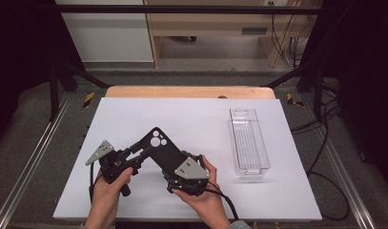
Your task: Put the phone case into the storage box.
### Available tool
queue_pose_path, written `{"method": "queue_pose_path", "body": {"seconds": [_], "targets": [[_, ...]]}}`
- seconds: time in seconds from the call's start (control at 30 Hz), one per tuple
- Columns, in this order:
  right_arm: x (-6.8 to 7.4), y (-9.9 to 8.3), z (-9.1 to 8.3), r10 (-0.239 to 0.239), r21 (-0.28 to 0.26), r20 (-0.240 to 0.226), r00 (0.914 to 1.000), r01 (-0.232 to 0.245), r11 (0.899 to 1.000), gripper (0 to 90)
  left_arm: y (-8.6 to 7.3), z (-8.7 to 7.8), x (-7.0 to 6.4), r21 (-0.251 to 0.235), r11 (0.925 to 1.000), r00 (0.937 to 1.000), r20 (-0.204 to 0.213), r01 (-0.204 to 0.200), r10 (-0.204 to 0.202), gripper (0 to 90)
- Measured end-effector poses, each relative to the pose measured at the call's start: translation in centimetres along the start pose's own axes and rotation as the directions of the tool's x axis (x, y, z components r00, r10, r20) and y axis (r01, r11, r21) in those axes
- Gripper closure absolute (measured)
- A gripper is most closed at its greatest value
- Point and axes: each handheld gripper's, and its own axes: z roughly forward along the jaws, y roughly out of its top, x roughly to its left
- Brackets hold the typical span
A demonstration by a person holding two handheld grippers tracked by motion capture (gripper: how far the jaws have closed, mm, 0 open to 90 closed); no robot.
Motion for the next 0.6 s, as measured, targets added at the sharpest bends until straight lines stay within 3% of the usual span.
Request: {"method": "queue_pose_path", "body": {"seconds": [0.3,0.6], "targets": [[0.25,-0.59,0.60,0.026,0.037,-0.011,0.9996,-0.025,0.999,15.6,-0.10,-0.29,0.05,-0.003,0.9990,0.9990,0.004,0.044,-0.044,61.7],[0.50,-1.05,0.98,0.046,0.064,-0.012,0.9989,-0.045,0.997,15.3,-0.18,-0.45,-0.30,-0.013,0.9989,0.9986,0.031,0.044,-0.044,73.3]]}}
